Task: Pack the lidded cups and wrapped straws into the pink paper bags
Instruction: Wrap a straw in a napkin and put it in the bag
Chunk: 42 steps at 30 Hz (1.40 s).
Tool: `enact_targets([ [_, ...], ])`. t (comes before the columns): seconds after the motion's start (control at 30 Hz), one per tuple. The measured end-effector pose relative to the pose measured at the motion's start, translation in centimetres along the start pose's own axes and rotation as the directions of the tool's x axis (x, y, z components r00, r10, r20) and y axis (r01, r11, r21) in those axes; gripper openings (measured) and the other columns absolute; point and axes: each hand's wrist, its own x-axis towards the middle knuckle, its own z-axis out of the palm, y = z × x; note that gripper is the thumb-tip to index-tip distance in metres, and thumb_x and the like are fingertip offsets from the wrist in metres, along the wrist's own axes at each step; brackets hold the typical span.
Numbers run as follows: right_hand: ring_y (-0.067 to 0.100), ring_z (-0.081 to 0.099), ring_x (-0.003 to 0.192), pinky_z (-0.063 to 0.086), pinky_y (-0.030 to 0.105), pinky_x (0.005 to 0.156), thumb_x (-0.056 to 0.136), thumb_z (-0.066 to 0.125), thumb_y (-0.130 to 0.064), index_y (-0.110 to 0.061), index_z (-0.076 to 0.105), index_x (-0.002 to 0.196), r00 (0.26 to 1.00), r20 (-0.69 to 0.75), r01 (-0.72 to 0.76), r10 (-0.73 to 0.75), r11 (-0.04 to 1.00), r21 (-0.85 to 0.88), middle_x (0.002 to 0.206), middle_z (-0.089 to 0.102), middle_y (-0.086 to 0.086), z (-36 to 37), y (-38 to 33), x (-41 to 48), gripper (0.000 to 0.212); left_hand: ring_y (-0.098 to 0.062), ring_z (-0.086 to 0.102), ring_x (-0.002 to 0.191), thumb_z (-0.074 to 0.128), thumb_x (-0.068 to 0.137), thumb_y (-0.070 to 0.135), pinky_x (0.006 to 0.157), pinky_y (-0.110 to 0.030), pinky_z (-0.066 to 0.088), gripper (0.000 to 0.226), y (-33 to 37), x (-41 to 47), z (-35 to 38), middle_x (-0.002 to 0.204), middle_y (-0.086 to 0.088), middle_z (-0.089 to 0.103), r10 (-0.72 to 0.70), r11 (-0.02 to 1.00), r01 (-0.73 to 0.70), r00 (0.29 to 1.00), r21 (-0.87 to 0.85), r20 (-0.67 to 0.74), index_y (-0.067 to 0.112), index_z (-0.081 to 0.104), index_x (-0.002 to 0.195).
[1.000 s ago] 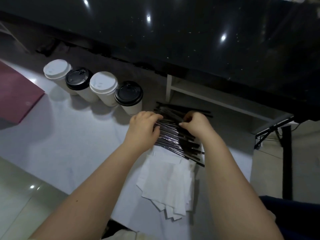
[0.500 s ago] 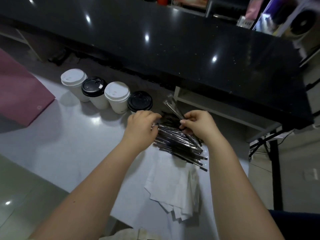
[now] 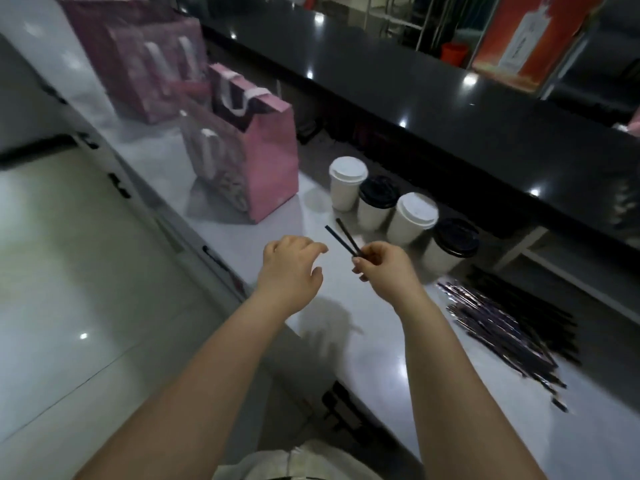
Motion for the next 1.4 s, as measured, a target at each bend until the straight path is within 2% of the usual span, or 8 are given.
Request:
enact_targets([
  [0.13,0.022,0.067,0.084,0.055,0.046,0.083,0.089,0.065,-0.022,-0.017,0.065,0.094,0.995,0.072,0.068,-0.064,0.996,-0.052,0.087,0.070,0.000,8.4,-4.9,0.4,0.007,-0.020,0.044,0.122,0.057,0.087,0.027,0.102,-0.039,0.026,0.039,-8.6,-2.7,-3.4,0.127,0.007,0.058,-0.115,0.993,0.115,0.993,-0.003,-0.037,0.029,0.058,0.126],
  [0.23,0.021,0.066,0.084,0.055,0.038,0.077,0.089,0.067,-0.024,-0.016,0.068,0.097,0.986,0.132,0.108,-0.103,0.994,-0.024,0.089,0.070,0.000,13.9,-8.5,0.2,0.011,-0.022,0.046,0.119,0.060,0.084,0.026,0.096,-0.039,0.029,0.038,-14.6,-4.6,-6.2,0.122,0.006,0.062,-0.206,0.978,0.207,0.974,0.005,-0.092,0.028,0.062,0.122],
  [0.37,0.005,0.058,0.067,0.039,0.012,0.049,0.086,0.072,-0.027,-0.018,0.070,0.099,0.969,0.196,0.148,-0.148,0.989,0.014,0.081,0.067,-0.008,18.7,-13.3,0.1,0.015,-0.025,0.046,0.117,0.062,0.085,0.029,0.091,-0.040,0.033,0.035,-21.2,-5.8,-10.4,0.119,0.003,0.063,-0.271,0.961,0.275,0.945,-0.004,-0.181,0.026,0.063,0.120],
  [0.47,0.004,0.062,0.066,0.047,0.014,0.055,0.083,0.076,-0.026,-0.020,0.071,0.095,0.959,0.211,0.181,-0.187,0.982,0.050,0.079,0.069,-0.009,20.4,-17.1,0.4,0.014,-0.026,0.045,0.120,0.061,0.086,0.029,0.092,-0.041,0.031,0.037,-24.3,-4.9,-13.6,0.123,0.003,0.062,-0.278,0.959,0.282,0.934,-0.012,-0.223,0.026,0.062,0.123],
  [0.6,0.003,0.067,0.067,0.051,0.014,0.059,0.080,0.079,-0.019,-0.025,0.071,0.082,0.949,0.184,0.235,-0.255,0.964,0.122,0.070,0.073,-0.008,20.4,-22.0,1.6,0.009,-0.025,0.043,0.125,0.059,0.086,0.026,0.100,-0.042,0.029,0.039,-26.4,-2.2,-17.1,0.127,0.003,0.060,-0.242,0.970,0.239,0.932,-0.045,-0.270,0.026,0.061,0.126],
  [0.8,0.003,0.070,0.076,0.051,0.009,0.061,0.081,0.076,-0.015,-0.025,0.073,0.093,0.910,0.137,0.365,-0.390,0.914,0.177,0.082,0.074,-0.011,18.1,-28.2,5.2,0.016,-0.025,0.045,0.120,0.061,0.086,0.027,0.100,-0.042,0.032,0.038,-27.6,4.0,-20.3,0.122,0.001,0.062,-0.131,0.991,0.130,0.933,-0.025,-0.336,0.024,0.062,0.124],
  [1.0,0.015,0.073,0.077,0.057,0.023,0.068,0.076,0.080,-0.007,-0.022,0.070,0.089,0.858,-0.106,0.511,-0.503,0.810,0.286,0.080,0.075,-0.002,15.1,-32.1,11.5,0.022,-0.027,0.047,0.119,0.065,0.085,0.028,0.099,-0.041,0.032,0.037,-27.8,12.7,-21.8,0.122,0.001,0.062,-0.020,1.000,0.017,0.937,-0.013,-0.348,0.024,0.064,0.121],
  [1.4,0.021,0.073,0.073,0.059,0.036,0.073,0.074,0.083,-0.016,-0.015,0.072,0.082,0.917,-0.239,0.381,-0.320,0.880,0.283,0.077,0.074,0.005,14.1,-30.5,24.1,0.014,-0.012,0.058,0.103,0.067,0.084,0.022,0.089,-0.028,0.046,0.022,-28.7,27.7,-19.9,0.106,0.009,0.068,0.193,0.954,-0.207,0.978,-0.215,-0.083,0.027,0.073,0.105],
])
